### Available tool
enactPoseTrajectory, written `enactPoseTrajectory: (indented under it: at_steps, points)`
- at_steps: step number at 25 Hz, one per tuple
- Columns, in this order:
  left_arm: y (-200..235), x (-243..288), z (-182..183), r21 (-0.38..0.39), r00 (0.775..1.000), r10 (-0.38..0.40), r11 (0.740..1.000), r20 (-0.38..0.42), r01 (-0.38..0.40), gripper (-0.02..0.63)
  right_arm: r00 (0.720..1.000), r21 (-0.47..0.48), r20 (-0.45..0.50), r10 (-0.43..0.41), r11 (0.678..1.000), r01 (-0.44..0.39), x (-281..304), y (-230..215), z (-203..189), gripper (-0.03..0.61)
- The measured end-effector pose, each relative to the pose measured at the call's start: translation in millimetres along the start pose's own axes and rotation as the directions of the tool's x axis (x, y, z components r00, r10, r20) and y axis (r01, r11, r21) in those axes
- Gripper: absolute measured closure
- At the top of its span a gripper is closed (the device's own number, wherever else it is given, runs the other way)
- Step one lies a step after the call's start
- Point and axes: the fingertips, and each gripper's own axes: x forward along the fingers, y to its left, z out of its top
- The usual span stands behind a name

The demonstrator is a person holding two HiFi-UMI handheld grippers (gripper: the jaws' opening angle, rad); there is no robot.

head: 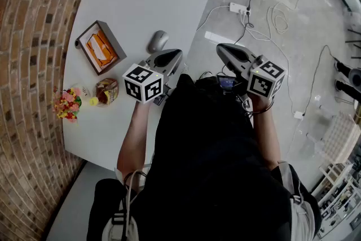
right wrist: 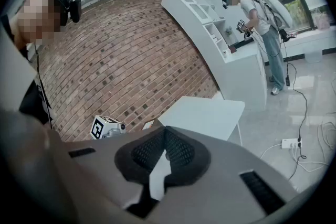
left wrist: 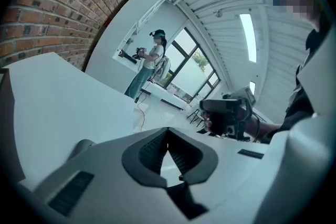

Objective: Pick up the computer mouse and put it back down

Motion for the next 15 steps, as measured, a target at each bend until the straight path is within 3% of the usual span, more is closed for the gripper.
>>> enactPoseTrajectory:
  at_steps: [7, 15]
  points:
    - [-46.0, -4.2, 16.1, 0.007, 0.991, -0.112, 0.994, 0.068, 0.112, 0.600, 1.000, 0.023, 0.012, 0.002, 1.000, -0.002, -0.3, -1.9, -0.3, 0.561]
    - [-47.9, -4.1, 24.1, 0.026, 0.991, -0.108, 0.994, 0.085, 0.106, 0.600, 1.000, 0.036, 0.015, -0.003, 0.999, 0.002, -0.5, -3.4, -0.7, 0.561]
